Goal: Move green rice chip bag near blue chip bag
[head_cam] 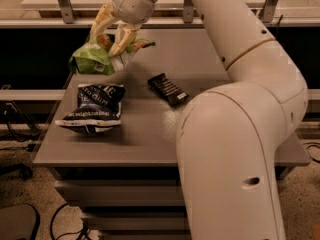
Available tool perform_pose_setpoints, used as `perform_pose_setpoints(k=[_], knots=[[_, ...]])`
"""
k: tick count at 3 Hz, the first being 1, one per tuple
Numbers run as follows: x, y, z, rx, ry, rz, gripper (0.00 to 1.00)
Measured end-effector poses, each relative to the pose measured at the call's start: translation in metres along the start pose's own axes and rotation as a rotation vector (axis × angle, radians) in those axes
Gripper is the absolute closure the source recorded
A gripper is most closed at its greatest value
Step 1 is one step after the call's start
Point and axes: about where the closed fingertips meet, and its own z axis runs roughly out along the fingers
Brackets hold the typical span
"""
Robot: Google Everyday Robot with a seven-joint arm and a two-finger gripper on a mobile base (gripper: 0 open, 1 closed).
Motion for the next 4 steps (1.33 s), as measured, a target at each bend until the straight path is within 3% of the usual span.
perform_pose_setpoints(k=[1, 4], knots=[[-0.0029, 0.0011, 0.0049, -0.009, -0.014, -0.004, 0.00], [-0.0093, 0.0031, 0.0084, -0.017, -0.034, -0.011, 0.00]])
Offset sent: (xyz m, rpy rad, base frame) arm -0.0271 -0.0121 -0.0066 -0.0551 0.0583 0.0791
